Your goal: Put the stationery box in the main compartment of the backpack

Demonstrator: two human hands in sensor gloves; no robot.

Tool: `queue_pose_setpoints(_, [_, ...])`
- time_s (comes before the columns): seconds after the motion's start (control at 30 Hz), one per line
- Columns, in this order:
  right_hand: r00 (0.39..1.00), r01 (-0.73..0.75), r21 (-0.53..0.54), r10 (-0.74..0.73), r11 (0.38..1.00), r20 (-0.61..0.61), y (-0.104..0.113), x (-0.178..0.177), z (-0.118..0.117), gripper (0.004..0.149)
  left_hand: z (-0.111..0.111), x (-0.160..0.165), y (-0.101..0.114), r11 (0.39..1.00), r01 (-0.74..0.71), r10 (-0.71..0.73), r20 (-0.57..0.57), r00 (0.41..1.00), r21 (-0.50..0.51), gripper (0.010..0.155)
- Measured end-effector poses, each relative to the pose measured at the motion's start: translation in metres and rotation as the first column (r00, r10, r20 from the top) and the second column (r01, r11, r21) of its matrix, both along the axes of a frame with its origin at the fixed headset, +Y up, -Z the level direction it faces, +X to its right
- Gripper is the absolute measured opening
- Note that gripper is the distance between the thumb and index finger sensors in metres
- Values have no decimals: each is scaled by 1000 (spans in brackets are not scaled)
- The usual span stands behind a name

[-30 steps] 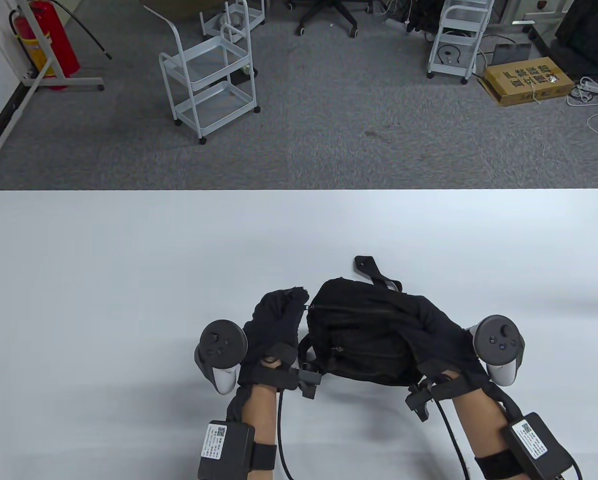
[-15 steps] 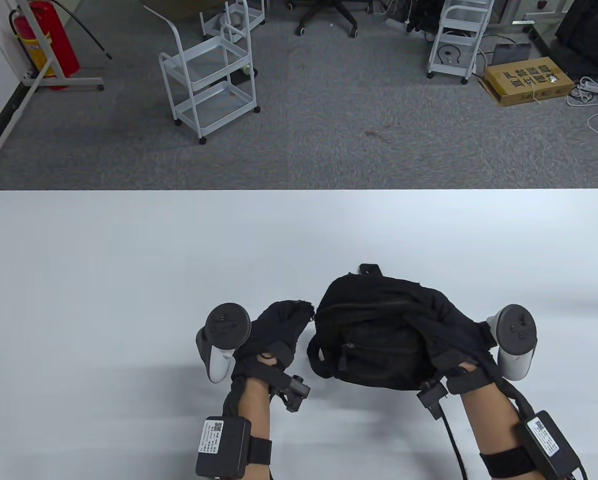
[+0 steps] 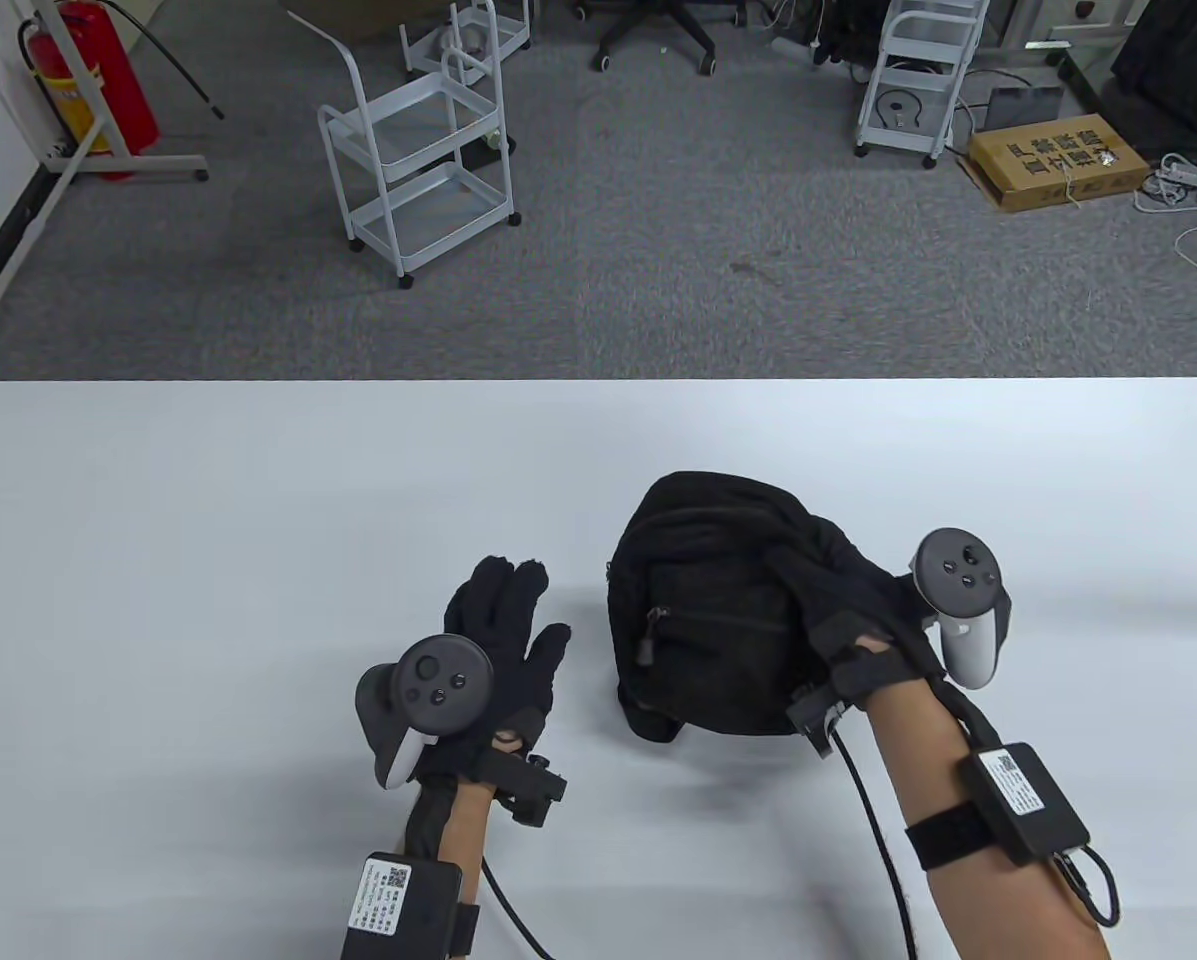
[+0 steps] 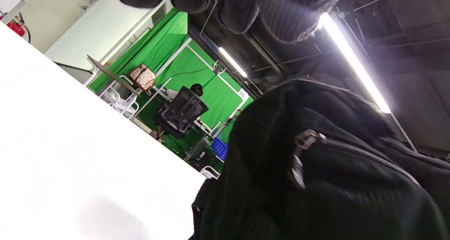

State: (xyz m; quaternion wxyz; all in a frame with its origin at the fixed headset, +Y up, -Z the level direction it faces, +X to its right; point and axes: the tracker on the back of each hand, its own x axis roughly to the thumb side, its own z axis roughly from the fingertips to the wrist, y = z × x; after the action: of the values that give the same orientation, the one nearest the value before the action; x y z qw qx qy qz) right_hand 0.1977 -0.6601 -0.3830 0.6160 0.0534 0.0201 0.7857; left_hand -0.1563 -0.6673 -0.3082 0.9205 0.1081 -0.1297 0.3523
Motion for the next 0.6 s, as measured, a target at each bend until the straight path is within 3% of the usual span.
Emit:
queue_pose_setpoints(0.2, [998, -31, -183, 40, 983, 45, -22, -15, -45, 53, 2, 5, -17, 989, 140, -139, 32, 990, -36, 70])
queue_pose_setpoints(0.33, [995, -43, -306, 70, 951, 77, -45, -6, -67, 56, 2, 13, -22, 984, 173, -170, 57, 984, -47, 71])
queue_pose_setpoints(0.47, [986, -15, -364, 75, 931, 152, -70, 9, -72, 70, 1, 17, -23, 980, 195, -192, 67, 979, -43, 71])
queue_pose_setpoints(0.6, [969, -16, -333, 96, 943, 226, -72, 21, -64, 83, 0, 19, -26, 972, 226, -221, 70, 973, -70, 72])
